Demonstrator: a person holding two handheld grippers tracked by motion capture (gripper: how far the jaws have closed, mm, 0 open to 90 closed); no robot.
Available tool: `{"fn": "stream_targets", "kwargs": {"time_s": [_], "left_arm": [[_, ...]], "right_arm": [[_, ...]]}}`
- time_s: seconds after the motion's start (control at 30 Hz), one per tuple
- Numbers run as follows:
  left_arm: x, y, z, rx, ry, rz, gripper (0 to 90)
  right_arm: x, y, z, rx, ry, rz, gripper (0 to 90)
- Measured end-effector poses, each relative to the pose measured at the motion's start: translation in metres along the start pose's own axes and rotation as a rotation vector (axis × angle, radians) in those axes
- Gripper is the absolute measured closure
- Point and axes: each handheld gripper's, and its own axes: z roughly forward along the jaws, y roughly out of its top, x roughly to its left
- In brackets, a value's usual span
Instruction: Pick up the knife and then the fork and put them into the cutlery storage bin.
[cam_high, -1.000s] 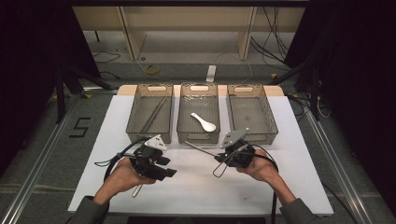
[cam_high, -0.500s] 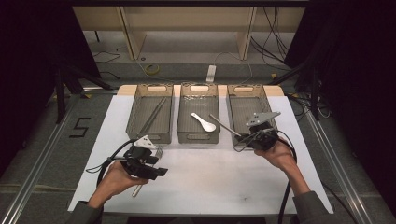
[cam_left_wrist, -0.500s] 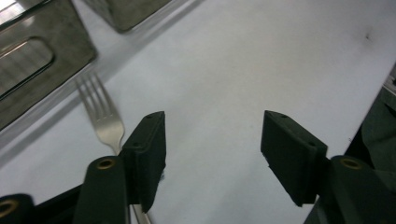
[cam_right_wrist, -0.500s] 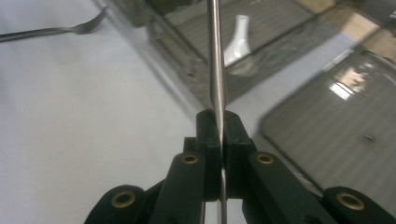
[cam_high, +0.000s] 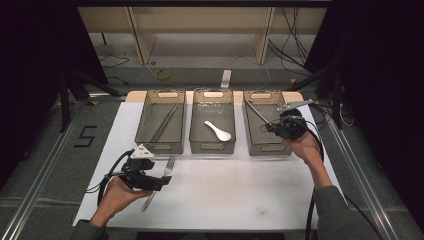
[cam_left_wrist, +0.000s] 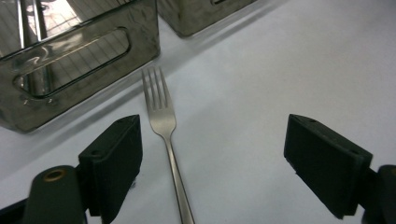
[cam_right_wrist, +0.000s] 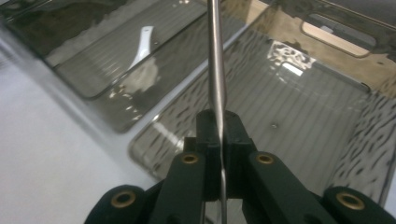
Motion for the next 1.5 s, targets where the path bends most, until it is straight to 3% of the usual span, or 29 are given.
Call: {"fn": "stream_targets", "kwargs": {"time_s": [0.43, 0.77, 1.27, 1.33, 1.43, 1.5], "left_arm": [[0.008, -0.008, -0.005, -0.033, 0.061, -0.056, 15.7], [0.009, -0.01, -0.004, -0.007, 0.067, -0.05, 15.7], [0.008, -0.011, -0.001, 0.018, 0.064, -0.049, 15.8], [0.008, -0.011, -0.001, 0.02, 0.063, -0.052, 15.8], [0.007, -0.011, 0.0, 0.026, 0.065, -0.051, 15.8], [0.007, -0.012, 0.001, 0.031, 0.065, -0.049, 15.8]], "right_arm": [[-0.016, 0.019, 0.022, 0.022, -0.082, 0.09, 89.0], [-0.024, 0.027, 0.043, 0.079, -0.127, 0.128, 88.9], [-0.026, 0.027, 0.068, 0.133, -0.142, 0.158, 88.1], [-0.026, 0.027, 0.071, 0.134, -0.151, 0.162, 85.0], [-0.027, 0.03, 0.068, 0.087, -0.146, 0.202, 66.8], [-0.026, 0.034, 0.063, 0.076, -0.139, 0.2, 63.9]]}}
